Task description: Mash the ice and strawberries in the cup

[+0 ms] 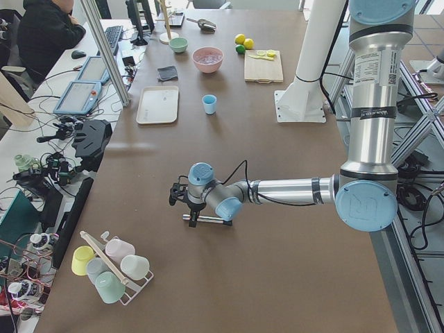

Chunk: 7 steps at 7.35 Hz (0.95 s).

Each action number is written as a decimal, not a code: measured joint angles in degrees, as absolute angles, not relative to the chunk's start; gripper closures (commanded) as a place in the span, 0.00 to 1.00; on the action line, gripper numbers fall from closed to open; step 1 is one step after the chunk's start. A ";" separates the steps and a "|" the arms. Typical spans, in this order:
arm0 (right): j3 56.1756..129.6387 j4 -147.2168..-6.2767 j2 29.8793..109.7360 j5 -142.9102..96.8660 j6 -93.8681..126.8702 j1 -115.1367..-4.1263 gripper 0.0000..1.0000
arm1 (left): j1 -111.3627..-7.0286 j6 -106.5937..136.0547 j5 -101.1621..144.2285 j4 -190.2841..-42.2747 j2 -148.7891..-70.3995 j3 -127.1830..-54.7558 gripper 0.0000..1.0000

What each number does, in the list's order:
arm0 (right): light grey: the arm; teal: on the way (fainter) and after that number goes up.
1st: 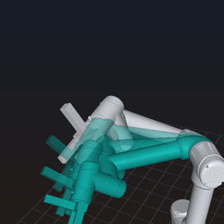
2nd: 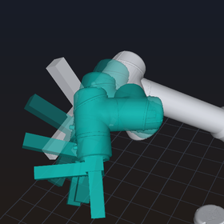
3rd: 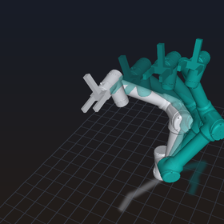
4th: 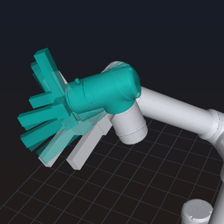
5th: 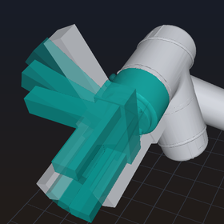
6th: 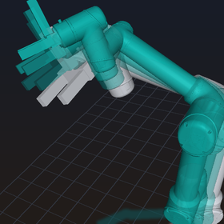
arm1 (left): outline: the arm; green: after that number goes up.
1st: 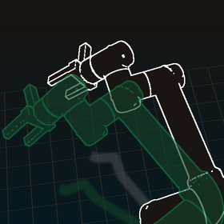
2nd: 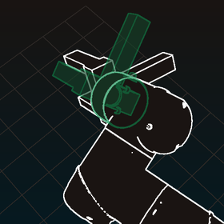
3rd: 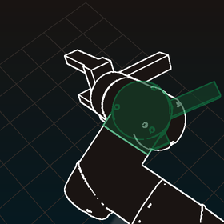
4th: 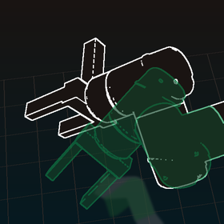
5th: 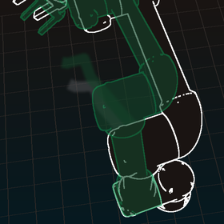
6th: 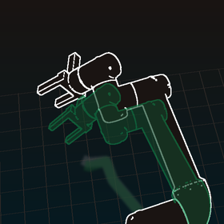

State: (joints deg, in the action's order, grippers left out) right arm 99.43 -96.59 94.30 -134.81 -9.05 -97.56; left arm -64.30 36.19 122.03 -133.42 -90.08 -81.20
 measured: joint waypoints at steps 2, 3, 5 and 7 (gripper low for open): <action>99.85 -96.61 94.49 -134.76 -9.05 -97.56 0.01 | -70.19 35.99 125.98 -126.90 -96.11 -81.00 0.01; 100.24 -96.64 94.68 -134.79 -9.05 -97.56 0.01 | -73.28 35.68 129.23 -121.57 -99.17 -81.02 0.01; 100.50 -96.67 94.80 -134.82 -9.05 -97.56 0.01 | -78.91 34.85 134.79 -117.86 -100.98 -81.35 0.01; 100.60 -96.73 94.83 -134.88 -9.05 -97.56 0.01 | -84.32 34.30 140.80 -115.22 -101.92 -82.15 0.01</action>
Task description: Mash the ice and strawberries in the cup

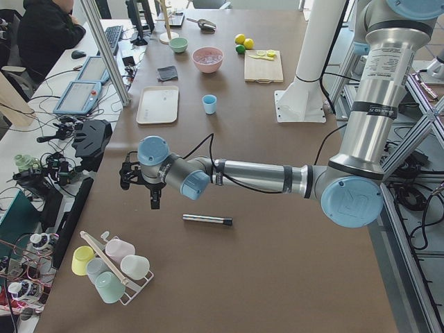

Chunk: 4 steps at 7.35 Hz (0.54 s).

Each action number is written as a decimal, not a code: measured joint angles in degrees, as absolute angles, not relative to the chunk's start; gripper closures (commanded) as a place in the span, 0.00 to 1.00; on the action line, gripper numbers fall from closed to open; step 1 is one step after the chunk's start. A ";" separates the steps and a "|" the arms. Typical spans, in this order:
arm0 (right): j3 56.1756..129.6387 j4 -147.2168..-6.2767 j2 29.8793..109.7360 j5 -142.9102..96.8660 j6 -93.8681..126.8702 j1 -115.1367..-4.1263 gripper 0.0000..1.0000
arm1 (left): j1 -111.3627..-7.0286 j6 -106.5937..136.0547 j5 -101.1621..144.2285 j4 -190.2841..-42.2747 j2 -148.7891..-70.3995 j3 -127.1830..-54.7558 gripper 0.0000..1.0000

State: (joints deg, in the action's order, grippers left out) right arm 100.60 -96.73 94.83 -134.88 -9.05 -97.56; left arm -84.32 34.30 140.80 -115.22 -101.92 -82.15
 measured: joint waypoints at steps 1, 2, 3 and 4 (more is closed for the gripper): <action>100.71 -96.75 94.83 -134.90 -9.05 -97.56 0.01 | -85.62 34.00 142.81 -113.83 -102.19 -83.15 0.01; 100.81 -96.76 94.84 -134.91 -9.05 -97.56 0.01 | -86.45 33.78 143.62 -113.30 -101.66 -84.95 0.01; 100.89 -96.77 94.86 -134.93 -9.05 -97.56 0.01 | -87.16 33.39 143.82 -113.16 -100.59 -86.75 0.01; 100.94 -96.77 94.89 -134.95 -9.05 -97.56 0.01 | -87.67 32.67 143.17 -113.13 -99.76 -88.22 0.01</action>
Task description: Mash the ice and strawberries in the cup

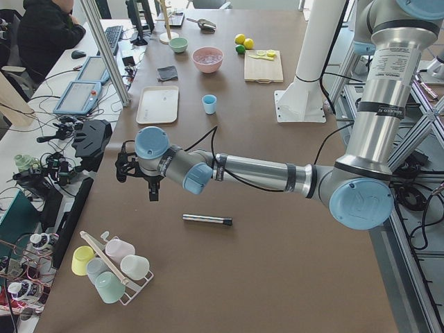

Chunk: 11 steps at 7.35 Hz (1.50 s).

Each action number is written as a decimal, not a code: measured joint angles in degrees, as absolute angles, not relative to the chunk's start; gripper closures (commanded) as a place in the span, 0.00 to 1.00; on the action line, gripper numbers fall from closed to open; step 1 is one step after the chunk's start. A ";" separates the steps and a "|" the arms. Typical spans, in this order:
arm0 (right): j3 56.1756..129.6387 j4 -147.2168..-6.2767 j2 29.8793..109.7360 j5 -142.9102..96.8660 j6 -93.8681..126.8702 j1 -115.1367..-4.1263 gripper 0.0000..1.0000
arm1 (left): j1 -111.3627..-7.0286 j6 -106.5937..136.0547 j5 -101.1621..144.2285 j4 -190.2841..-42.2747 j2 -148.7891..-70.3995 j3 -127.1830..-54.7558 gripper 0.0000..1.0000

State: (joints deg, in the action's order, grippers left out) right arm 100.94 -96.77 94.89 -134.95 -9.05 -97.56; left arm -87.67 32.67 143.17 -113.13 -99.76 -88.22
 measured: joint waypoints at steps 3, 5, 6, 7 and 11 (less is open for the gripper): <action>101.01 -96.79 94.88 -134.95 -9.05 -97.56 0.01 | -88.47 28.62 139.29 -112.41 -97.24 -90.57 0.01; 101.06 -96.90 94.61 -134.68 -9.05 -97.56 0.01 | -88.93 19.76 137.07 -108.59 -96.12 -90.51 0.01; 101.06 -96.93 94.52 -134.63 -9.05 -97.56 0.01 | -90.11 13.25 135.74 -104.48 -95.90 -90.37 0.01; 101.03 -96.94 94.38 -134.57 -9.05 -97.54 0.01 | -91.29 9.65 134.83 -100.94 -95.79 -90.35 0.01; 100.70 -97.01 94.56 -134.35 -9.05 -97.39 0.01 | -92.29 7.47 133.56 -98.00 -95.25 -89.93 0.01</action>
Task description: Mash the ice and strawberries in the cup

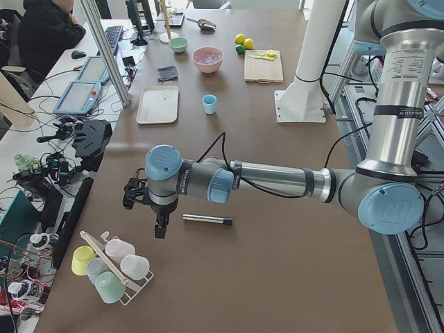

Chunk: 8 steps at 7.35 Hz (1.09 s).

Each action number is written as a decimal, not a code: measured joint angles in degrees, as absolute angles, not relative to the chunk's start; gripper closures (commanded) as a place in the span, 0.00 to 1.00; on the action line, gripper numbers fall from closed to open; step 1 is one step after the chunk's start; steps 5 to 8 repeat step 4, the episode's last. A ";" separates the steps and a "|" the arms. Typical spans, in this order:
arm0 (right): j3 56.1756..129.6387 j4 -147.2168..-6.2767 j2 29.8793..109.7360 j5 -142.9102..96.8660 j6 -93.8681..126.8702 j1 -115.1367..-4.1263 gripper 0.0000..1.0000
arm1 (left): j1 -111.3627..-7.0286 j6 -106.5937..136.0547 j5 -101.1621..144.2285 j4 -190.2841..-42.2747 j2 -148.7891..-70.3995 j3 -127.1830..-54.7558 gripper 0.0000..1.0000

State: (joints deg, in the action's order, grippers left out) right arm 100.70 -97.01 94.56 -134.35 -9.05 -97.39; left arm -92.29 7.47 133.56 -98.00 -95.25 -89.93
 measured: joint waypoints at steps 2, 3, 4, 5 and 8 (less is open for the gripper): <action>100.34 -97.01 94.42 -134.11 -9.00 -97.32 0.01 | -92.24 7.47 133.59 -97.98 -94.71 -89.72 0.01; 100.19 -97.01 94.26 -133.99 -8.94 -97.13 0.01 | -92.21 7.47 133.59 -97.99 -94.57 -89.77 0.01; 100.09 -96.99 94.18 -133.94 -8.84 -96.81 0.01 | -92.21 7.49 133.64 -97.99 -94.52 -89.83 0.01; 100.09 -96.99 94.18 -133.94 -8.84 -96.81 0.01 | -92.21 7.49 133.64 -97.99 -94.52 -89.83 0.01; 100.09 -96.99 94.18 -133.94 -8.84 -96.81 0.01 | -92.21 7.49 133.64 -97.99 -94.52 -89.83 0.01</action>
